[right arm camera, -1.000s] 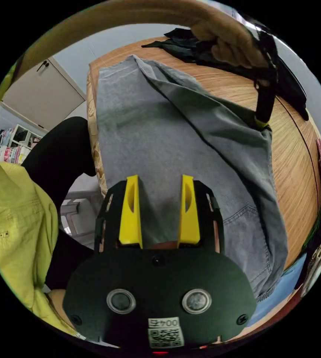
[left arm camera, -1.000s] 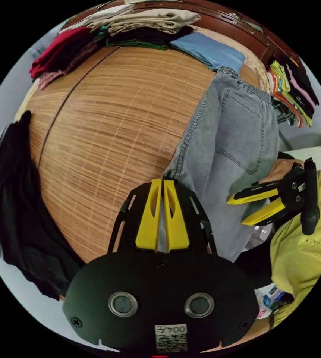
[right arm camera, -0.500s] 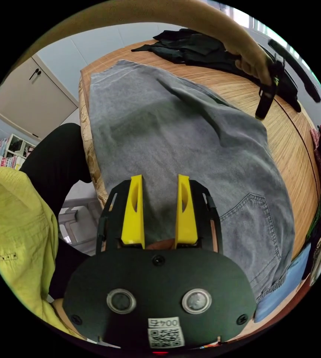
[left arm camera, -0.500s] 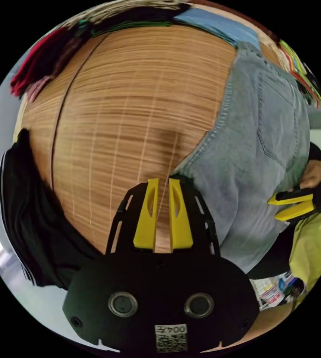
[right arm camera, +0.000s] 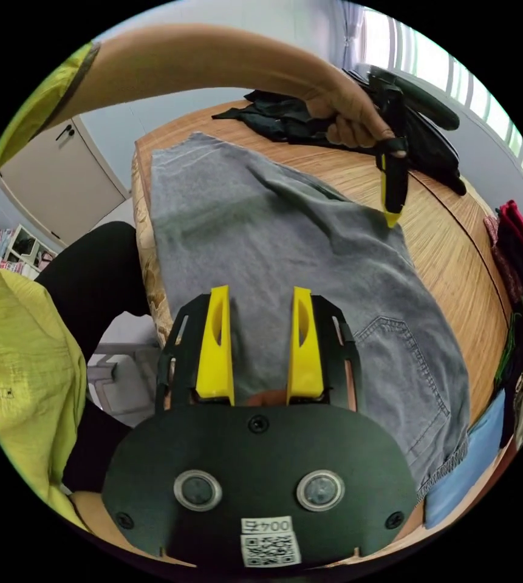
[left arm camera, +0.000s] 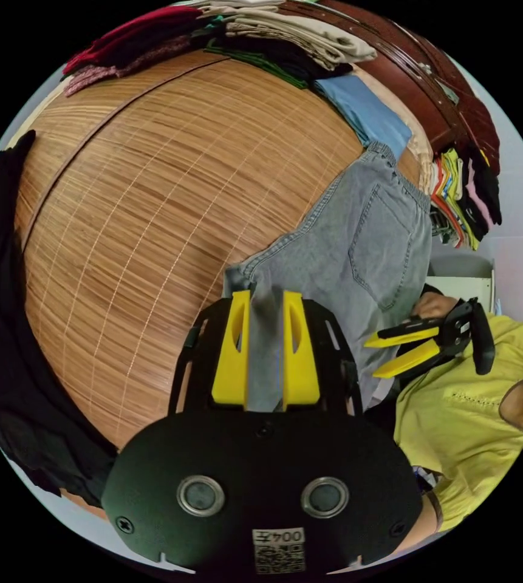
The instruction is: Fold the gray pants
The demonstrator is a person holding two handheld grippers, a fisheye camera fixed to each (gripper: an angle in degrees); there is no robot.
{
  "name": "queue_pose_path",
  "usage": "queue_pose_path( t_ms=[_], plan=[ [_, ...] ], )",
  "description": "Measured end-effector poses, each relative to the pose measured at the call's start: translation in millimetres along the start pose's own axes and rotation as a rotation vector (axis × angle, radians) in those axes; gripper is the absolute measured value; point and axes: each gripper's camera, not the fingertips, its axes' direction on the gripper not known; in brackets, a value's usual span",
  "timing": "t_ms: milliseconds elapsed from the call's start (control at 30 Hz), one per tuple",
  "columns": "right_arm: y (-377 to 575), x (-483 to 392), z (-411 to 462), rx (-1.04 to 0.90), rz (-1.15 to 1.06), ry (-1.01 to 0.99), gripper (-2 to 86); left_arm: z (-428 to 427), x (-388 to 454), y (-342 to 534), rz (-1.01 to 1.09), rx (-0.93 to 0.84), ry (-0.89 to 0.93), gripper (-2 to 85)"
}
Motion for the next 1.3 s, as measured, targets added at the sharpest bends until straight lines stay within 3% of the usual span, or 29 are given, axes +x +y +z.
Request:
queue_pose_path(
  t_ms=[100, 233, 533, 700, 867, 967, 1033, 1133, 1233, 1300],
  plan=[
    [-6.3, -7.3, 1.4, -0.033, -0.037, -0.021, 14.1, -9.7, -9.5, -3.1, -0.038, 0.053, 0.044, 6.5],
    [-15.9, 1.0, 7.6, -0.142, 0.016, -0.128, 12.7, -1.3, -8.5, -12.2, -0.021, -0.022, 0.030, 3.6],
    [-26.2, -2.4, -6.7, -0.159, 0.054, -0.060, 10.2, -22.2, 11.5, -57.7, 0.057, -0.122, -0.226, 2.2],
    [-27.4, 2.9, -16.0, -0.145, 0.068, -0.080, 10.1, -45.6, -14.0, -45.5, -0.037, -0.090, -0.143, 5.5],
    [-31.2, 9.0, -25.7, -0.144, 0.080, -0.063, 9.1, -156.4, -41.5, 37.1, -0.231, 0.187, -0.167, 6.3],
    [-31.5, 17.1, -31.7, -0.135, 0.098, -0.073, 8.1, -197.6, -9.9, 110.8, -0.238, 0.357, -0.186, 4.0],
    [-31.8, 22.1, -35.2, -0.132, 0.107, -0.077, 7.7, -193.1, 25.6, 151.8, -0.185, 0.382, -0.169, 2.5],
    [-34.1, 27.9, -40.5, -0.136, 0.112, -0.071, 7.6, -145.6, 65.5, 202.2, -0.175, 0.258, -0.277, 1.0],
    [-35.6, 32.5, -45.6, -0.136, 0.123, -0.057, 7.7, -120.7, 40.3, 233.4, -0.323, 0.200, -0.389, 0.6],
    [-34.2, 37.2, -49.1, -0.122, 0.138, -0.054, 7.7, -134.5, 11.9, 253.7, -0.432, 0.255, -0.270, 0.4]
  ],
)
